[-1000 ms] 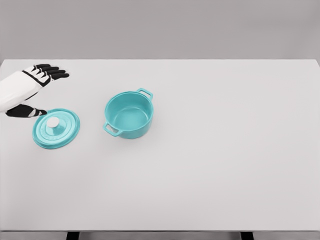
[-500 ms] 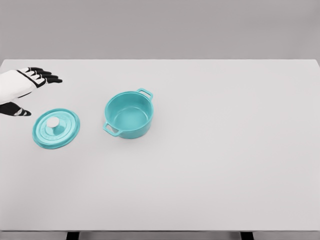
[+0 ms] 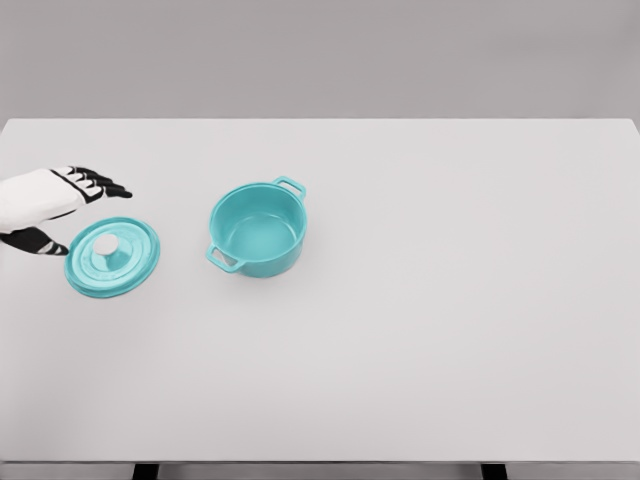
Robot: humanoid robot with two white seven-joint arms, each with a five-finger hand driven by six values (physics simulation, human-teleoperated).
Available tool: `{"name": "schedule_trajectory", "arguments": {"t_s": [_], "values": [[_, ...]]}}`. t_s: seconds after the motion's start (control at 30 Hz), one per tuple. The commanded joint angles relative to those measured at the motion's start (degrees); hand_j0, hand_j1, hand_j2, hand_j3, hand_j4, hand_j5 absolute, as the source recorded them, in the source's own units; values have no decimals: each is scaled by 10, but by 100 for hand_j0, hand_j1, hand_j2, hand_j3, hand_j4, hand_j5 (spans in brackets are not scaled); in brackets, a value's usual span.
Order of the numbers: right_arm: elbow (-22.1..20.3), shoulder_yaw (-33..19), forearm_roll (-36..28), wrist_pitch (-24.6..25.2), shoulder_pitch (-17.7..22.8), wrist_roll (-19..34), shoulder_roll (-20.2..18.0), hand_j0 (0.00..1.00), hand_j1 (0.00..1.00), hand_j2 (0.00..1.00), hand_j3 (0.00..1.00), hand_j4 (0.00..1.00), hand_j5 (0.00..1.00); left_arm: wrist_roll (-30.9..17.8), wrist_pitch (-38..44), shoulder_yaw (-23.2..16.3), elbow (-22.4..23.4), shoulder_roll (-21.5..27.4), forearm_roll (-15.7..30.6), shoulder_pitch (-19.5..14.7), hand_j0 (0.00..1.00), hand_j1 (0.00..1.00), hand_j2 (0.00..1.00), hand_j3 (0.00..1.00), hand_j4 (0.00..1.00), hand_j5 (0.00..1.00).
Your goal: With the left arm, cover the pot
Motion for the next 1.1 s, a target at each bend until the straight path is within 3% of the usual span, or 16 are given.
{"name": "schedule_trajectory", "arguments": {"t_s": [0.0,0.17,0.53,0.87,1.07], "values": [[0,0,0,0,0,0,0,100,100,100,100,100,100,0,2,-5,5,-3,-8,0,91,91,91,91,91,91],[0,0,0,0,0,0,0,100,100,100,100,100,100,0,2,-33,11,-3,-11,-11,88,88,88,88,88,88],[0,0,0,0,0,0,0,100,100,100,100,100,100,0,2,-49,10,-1,-9,-11,88,88,88,88,88,88],[0,0,0,0,0,0,0,100,100,100,100,100,100,0,2,-59,10,3,-7,-10,77,77,77,77,77,77],[0,0,0,0,0,0,0,100,100,100,100,100,100,0,2,-69,12,3,-9,-10,75,75,75,75,75,75]]}}
